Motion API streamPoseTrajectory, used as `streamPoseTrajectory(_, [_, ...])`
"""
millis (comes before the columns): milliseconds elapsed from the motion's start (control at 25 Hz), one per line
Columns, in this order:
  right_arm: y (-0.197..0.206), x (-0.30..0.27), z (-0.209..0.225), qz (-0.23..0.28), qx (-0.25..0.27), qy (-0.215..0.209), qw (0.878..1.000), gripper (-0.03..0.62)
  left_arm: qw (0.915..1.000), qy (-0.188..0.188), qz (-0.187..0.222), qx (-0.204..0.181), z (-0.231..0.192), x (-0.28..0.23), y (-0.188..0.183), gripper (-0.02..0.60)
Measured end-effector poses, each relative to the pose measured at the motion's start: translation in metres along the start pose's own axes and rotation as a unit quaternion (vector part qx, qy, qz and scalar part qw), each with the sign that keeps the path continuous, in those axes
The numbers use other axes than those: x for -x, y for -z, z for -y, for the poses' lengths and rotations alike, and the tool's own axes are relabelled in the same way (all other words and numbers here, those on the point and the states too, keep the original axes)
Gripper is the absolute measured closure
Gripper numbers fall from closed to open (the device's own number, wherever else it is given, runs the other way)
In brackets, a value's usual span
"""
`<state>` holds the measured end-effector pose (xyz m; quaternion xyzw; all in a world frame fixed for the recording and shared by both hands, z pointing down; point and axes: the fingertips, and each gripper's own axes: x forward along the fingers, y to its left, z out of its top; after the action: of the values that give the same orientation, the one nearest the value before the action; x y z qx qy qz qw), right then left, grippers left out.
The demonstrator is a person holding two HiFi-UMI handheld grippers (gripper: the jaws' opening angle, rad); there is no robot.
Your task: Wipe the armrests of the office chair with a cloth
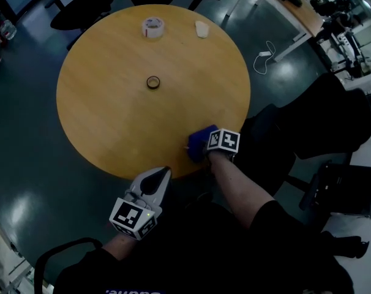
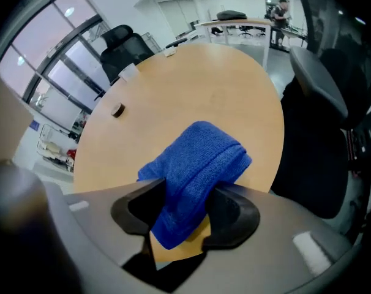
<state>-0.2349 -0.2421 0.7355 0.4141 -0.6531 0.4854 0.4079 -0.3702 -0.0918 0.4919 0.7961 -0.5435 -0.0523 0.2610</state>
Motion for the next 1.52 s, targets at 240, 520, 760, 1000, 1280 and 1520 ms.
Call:
streamPoseTrajectory(240, [0.001,0.002,-0.014,0.010,0.092,-0.023,0.995,0.487,0.9999,0.010,-0.004,-0.005,0.002,-0.001,-0.003,0.571])
streamPoseTrajectory(520, [0.003,0.033,-0.013,0.085,0.081,-0.108,0.987,0.502,0.9992,0.036,-0.004,-0.014,0.011,-0.014,-0.009,0.571])
streamPoseTrajectory(760, [-0.002,0.090,0.005,0.147,0.092,-0.141,0.975,0.502,0.9967,0.072,-0.012,-0.034,0.033,-0.040,-0.016,0.571])
streamPoseTrajectory(1000, [-0.025,0.148,0.057,0.215,0.080,-0.139,0.963,0.503,0.9934,0.100,-0.020,-0.053,0.063,-0.079,-0.011,0.571])
streamPoseTrajectory(1280, [-0.074,0.173,0.131,0.207,0.079,-0.132,0.966,0.504,0.9916,0.098,-0.040,-0.074,0.102,-0.137,0.006,0.571])
streamPoseTrajectory(1520, [-0.103,0.158,0.155,0.163,0.127,-0.146,0.967,0.505,0.9931,0.068,-0.087,-0.040,0.126,-0.205,0.046,0.571])
